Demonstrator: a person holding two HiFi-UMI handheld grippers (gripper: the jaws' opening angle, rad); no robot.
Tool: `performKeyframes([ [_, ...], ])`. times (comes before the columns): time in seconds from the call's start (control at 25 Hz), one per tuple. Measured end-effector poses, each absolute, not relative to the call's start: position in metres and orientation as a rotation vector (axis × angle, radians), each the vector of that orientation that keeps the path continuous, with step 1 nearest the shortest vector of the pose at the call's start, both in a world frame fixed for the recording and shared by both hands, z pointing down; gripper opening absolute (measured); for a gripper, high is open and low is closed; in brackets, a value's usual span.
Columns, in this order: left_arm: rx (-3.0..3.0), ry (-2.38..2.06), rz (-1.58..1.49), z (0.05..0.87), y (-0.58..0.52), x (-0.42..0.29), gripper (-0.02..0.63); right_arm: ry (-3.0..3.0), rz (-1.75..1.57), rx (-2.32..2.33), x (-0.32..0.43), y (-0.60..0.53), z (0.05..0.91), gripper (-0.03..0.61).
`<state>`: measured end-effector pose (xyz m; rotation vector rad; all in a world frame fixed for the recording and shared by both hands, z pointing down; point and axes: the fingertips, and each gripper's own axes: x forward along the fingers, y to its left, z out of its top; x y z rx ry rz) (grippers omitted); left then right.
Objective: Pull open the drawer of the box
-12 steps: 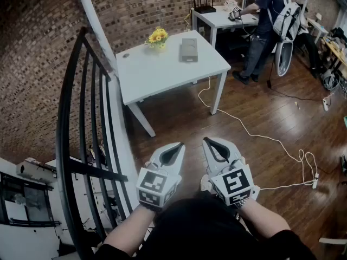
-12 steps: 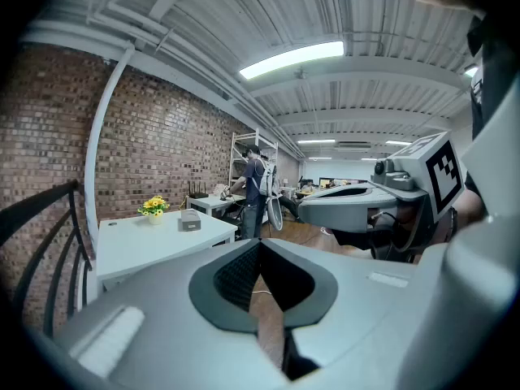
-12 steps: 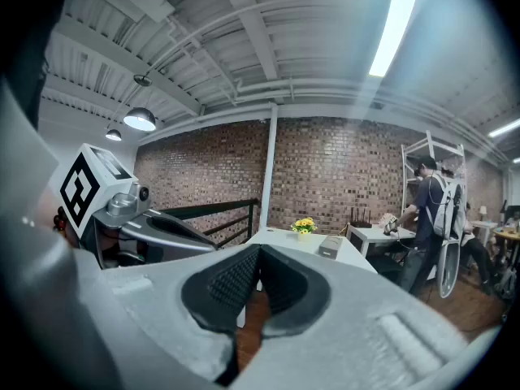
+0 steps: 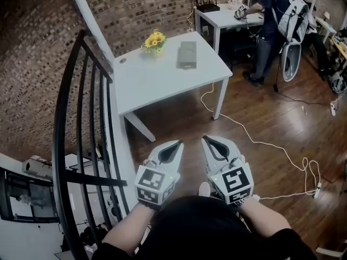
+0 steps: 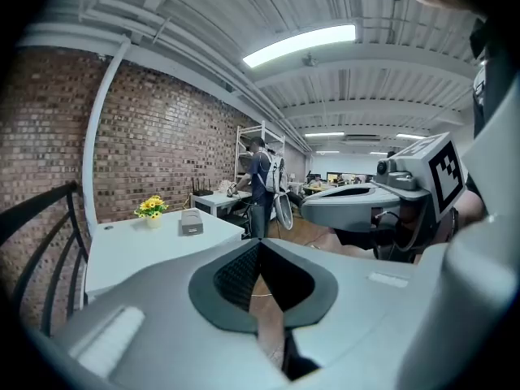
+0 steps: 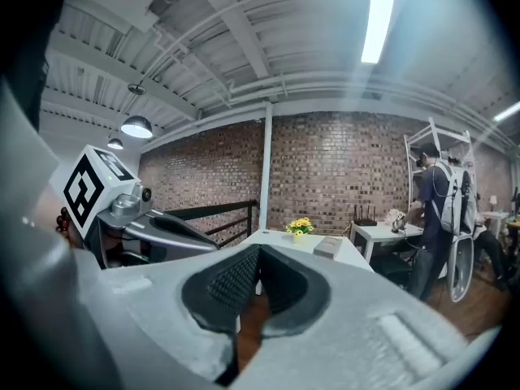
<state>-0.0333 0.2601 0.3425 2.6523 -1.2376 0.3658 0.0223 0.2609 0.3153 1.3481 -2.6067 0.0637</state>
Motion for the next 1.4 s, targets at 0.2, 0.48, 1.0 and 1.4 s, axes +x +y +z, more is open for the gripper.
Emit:
performKeyframes([
  [0.2,2.608,-1.268,0.375,0.337,0.229,-0.012,0.015,-2.625,0.080,1.308,0.045,0.233,0.315,-0.009],
  [0.48,2.575,-1.280,0.371,0.348,0.198,0.004,0.015,-2.637,0.098,1.270,0.061,0.206,0.322,-0.009],
  [1.0,2.530,-1.229,0.304,0.363,0.115,0.002,0.015,-2.598,0.109,1.291,0.058,0.133,0.334,-0.009],
  [1.4,2.474,-1.162,0.258,0.376,0.014,-0.034,0.015,-2.534,0.134,1.316,0.023,0.032,0.341,-0.009],
])
